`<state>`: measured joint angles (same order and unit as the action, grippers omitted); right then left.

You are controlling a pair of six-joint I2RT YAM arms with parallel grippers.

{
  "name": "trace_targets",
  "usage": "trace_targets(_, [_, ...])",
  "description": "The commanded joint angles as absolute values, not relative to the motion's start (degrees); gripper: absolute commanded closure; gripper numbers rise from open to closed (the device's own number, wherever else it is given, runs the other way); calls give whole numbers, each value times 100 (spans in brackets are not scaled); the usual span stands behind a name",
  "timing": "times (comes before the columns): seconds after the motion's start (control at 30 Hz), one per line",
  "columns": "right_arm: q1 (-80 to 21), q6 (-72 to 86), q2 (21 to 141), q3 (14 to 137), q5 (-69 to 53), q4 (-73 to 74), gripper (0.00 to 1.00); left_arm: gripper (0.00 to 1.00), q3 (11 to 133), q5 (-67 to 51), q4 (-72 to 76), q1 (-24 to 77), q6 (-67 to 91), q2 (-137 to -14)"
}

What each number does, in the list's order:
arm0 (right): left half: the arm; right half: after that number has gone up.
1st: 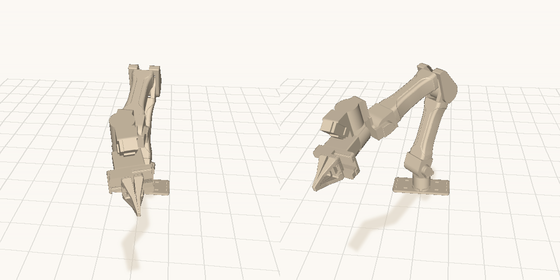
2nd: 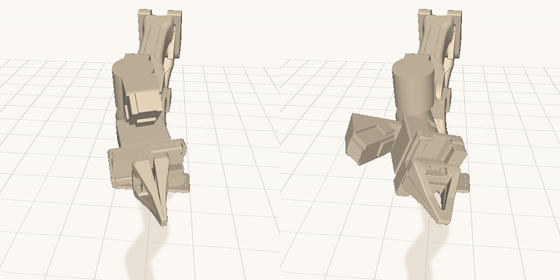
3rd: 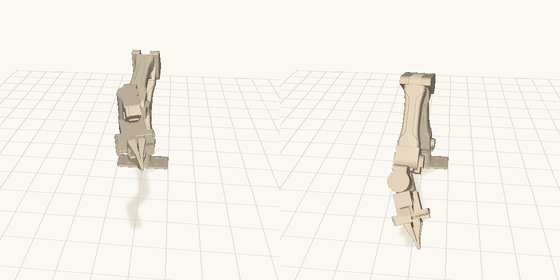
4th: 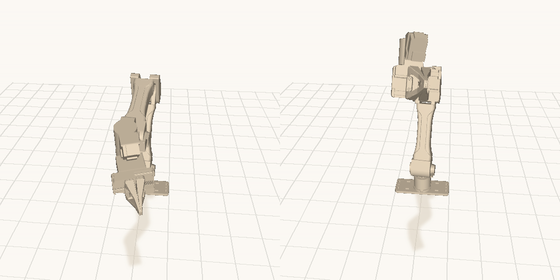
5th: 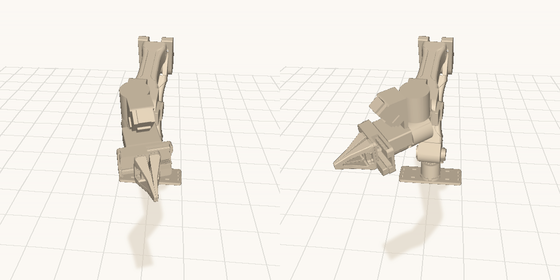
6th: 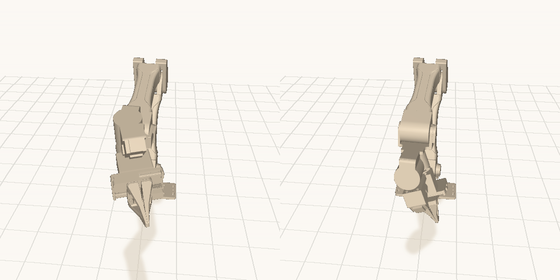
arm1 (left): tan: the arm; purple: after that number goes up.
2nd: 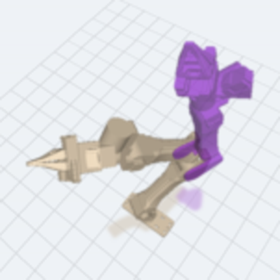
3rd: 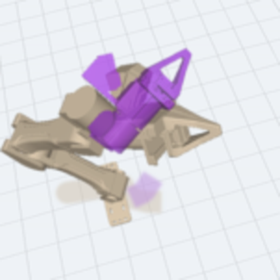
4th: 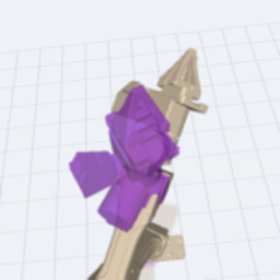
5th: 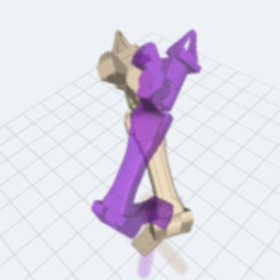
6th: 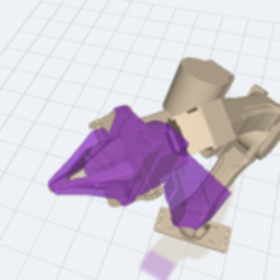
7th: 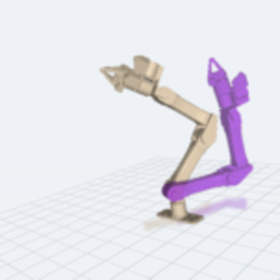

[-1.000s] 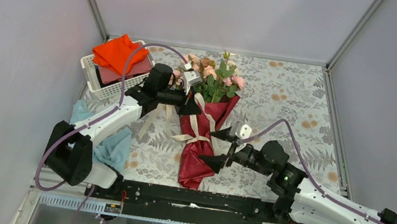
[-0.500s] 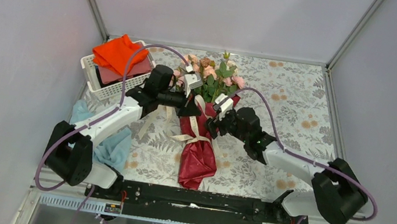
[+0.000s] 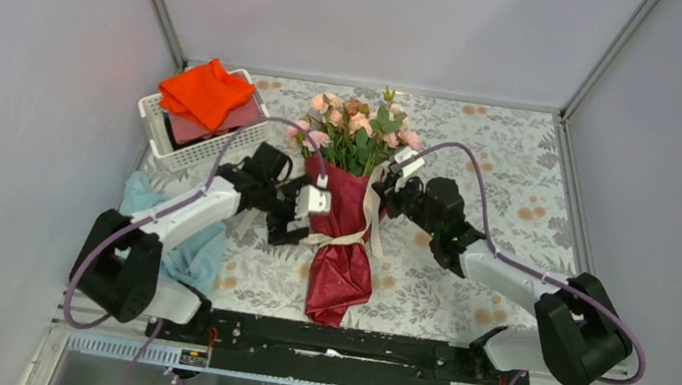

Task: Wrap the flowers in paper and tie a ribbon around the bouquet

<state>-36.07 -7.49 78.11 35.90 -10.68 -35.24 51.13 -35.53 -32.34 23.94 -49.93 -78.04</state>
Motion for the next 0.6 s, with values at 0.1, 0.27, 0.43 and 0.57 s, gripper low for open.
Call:
trace_targets(0.1, [-3605,-352,7557,3545,-1022,-3730,100,1,4201,-2203,-2051,3191,-5858,-8313])
trace_targets(0.27, [-3572,-302,7274,3410,-610,-3644,100,16,3955,-1506,-1328,3328,-5480,-8562])
trace_targets(0.43, [-3212,-269,6732,3060,388,-3423,100,100,3955,-901,-1520,3236,-5308,-8366])
trace_targets(0.57, [-2286,-39,6340,2556,715,-3408,100,100,3860,-1165,-1948,2728,-5163,-7787])
